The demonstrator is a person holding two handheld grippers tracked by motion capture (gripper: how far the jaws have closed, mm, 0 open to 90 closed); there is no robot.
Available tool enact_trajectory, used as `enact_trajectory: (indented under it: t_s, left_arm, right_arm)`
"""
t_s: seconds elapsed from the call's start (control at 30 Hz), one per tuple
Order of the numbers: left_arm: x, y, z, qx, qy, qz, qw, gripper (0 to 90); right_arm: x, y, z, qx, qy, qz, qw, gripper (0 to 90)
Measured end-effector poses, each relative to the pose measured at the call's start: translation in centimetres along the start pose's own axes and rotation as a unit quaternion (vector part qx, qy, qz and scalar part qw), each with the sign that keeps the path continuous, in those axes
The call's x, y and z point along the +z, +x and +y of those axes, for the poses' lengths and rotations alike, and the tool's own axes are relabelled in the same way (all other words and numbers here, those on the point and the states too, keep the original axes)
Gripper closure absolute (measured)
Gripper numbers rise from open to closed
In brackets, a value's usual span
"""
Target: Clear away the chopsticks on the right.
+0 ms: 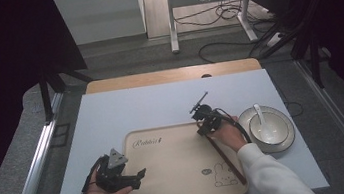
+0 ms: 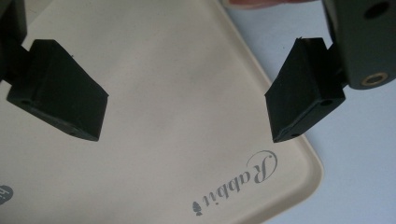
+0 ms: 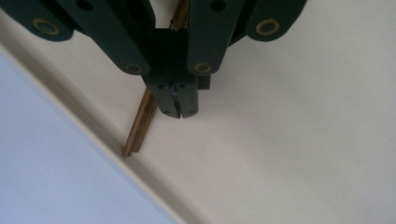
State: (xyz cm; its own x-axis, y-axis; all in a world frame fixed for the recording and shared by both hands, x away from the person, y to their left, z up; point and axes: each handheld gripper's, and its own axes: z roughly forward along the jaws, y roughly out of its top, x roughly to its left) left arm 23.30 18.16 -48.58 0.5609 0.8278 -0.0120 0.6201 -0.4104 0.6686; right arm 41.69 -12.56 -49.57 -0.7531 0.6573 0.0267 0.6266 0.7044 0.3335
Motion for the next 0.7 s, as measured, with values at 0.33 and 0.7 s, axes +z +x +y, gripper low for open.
enact_trajectory:
  t_s: [0.33,0.7]
  left_arm:
    - [0.0,0.0,0.1,0.002,0.0,0.001,1.0,13.0]
    - [-0.1,0.0,0.0,0.001,0.001,0.003,1.0,13.0]
  right_arm:
    - [-1.3,-2.3,-2.5,0.045,0.015,-0.039,0.9981,89.1]
    - [-1.7,-2.7,-3.1,0.045,0.01,-0.043,0.998,89.1]
